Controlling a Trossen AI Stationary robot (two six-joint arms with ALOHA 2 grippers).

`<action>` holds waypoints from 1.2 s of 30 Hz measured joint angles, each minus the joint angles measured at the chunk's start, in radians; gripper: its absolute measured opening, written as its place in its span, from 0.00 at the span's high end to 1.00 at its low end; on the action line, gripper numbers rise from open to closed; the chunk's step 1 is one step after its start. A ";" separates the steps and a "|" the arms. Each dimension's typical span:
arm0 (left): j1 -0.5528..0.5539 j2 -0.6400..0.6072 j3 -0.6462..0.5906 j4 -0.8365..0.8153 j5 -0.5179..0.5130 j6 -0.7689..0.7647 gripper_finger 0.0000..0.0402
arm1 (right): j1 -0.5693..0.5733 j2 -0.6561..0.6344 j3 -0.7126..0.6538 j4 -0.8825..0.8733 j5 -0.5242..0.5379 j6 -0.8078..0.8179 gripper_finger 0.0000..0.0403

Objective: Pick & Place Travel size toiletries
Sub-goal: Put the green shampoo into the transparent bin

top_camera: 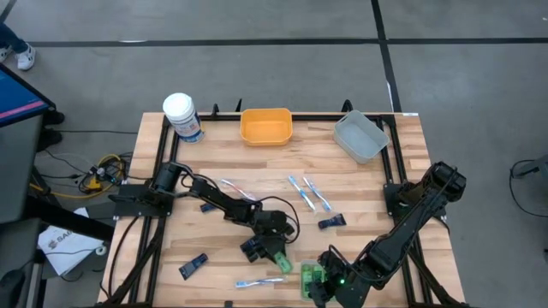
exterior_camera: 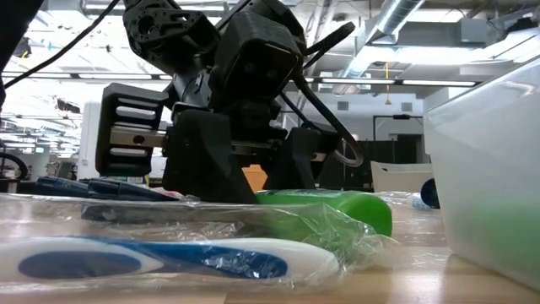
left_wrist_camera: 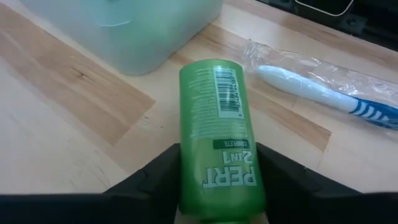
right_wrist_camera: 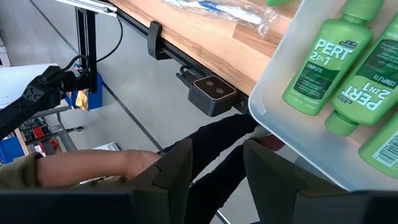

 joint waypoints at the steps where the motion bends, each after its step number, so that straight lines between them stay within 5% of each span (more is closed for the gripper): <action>1: 0.000 0.000 0.000 0.000 0.000 -0.003 0.59 | 0.000 0.000 0.000 0.000 0.000 -0.004 0.66; 16: 0.005 -0.094 -0.005 -0.067 -0.109 -0.197 0.60 | -0.008 0.000 0.000 -0.003 0.003 -0.111 0.67; 26: 0.006 -0.396 -0.149 -0.103 -0.365 -0.273 0.56 | -0.066 0.000 0.000 -0.028 0.112 -0.209 0.64; 36: 0.006 -0.782 -0.362 -0.102 -0.582 -0.421 0.58 | -0.225 -0.006 0.000 -0.064 0.133 -0.380 0.38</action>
